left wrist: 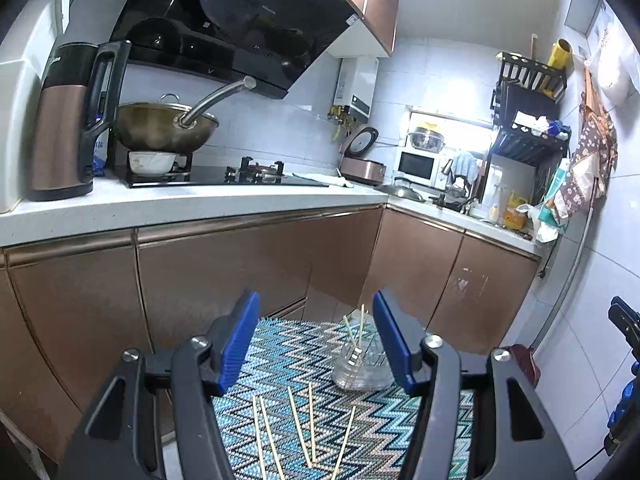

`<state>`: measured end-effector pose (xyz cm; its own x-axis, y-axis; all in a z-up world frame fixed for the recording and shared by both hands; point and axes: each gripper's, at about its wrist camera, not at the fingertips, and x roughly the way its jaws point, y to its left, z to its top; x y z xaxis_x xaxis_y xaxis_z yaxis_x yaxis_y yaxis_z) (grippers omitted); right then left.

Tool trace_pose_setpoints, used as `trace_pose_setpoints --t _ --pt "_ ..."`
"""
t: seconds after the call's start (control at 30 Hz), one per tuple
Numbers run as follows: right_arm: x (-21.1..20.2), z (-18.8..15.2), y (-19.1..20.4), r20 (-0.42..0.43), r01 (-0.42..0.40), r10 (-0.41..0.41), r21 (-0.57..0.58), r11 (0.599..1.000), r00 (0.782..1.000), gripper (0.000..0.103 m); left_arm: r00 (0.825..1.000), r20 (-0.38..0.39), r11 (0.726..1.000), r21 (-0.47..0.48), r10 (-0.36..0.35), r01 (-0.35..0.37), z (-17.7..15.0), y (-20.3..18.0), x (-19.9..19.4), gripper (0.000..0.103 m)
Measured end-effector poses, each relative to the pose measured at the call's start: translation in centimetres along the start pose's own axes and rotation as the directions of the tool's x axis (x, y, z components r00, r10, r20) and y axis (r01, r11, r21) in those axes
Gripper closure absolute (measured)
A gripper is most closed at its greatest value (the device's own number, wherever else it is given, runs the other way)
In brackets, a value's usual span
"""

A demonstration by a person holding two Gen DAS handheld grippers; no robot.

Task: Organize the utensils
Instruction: 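Withdraw both tools from the holder back over the remaining chopsticks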

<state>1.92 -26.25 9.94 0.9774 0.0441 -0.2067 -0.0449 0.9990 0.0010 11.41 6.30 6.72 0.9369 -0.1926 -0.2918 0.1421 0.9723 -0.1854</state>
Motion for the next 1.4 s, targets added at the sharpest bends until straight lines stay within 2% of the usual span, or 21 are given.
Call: trace_pose_setpoints --t 0.17,0.37,0.57,0.77,0.87,1.07,1.4 --pt "0.6 -2.0 -0.6 -0.045 -0.009 0.01 0.023 1.0 0.999 0.046 0.999 -0.042 1.0 0.006 0.013 -0.013 -2.0 -0.1 1.0 0.046" --pt "2.8 -5.5 -1.5 -0.137 -0.029 0.038 0.064 0.998 0.99 0.046 0.989 -0.144 1.0 -0.008 0.011 -0.012 -5.2 0.3 3.9 0.046" --pt "5.2 -9.9 -2.6 -0.233 -0.056 0.083 0.117 0.992 0.969 0.046 0.96 -0.28 1.0 -0.018 -0.004 -0.001 -10.7 1.4 6.8 0.046" --pt "7.4 -14.5 -3.4 -0.326 -0.054 0.105 0.163 0.985 0.939 0.046 0.923 -0.384 0.998 -0.042 0.03 -0.05 -16.2 3.7 8.1 0.046" --pt "8.4 -16.8 -3.7 -0.371 -0.051 0.123 0.198 0.979 0.921 0.046 0.9 -0.429 0.996 -0.014 0.077 -0.092 -18.6 4.5 8.4 0.046" --pt "11.1 -21.5 -4.1 -0.47 -0.049 0.18 0.277 0.96 0.864 0.046 0.874 -0.459 0.987 0.062 0.158 -0.146 -20.6 4.4 9.4 0.046" --pt "15.8 -25.2 -2.2 -0.56 -0.123 0.304 0.337 0.933 0.771 0.046 0.824 -0.556 0.993 0.082 0.113 -0.08 -22.0 2.6 13.6 0.046"
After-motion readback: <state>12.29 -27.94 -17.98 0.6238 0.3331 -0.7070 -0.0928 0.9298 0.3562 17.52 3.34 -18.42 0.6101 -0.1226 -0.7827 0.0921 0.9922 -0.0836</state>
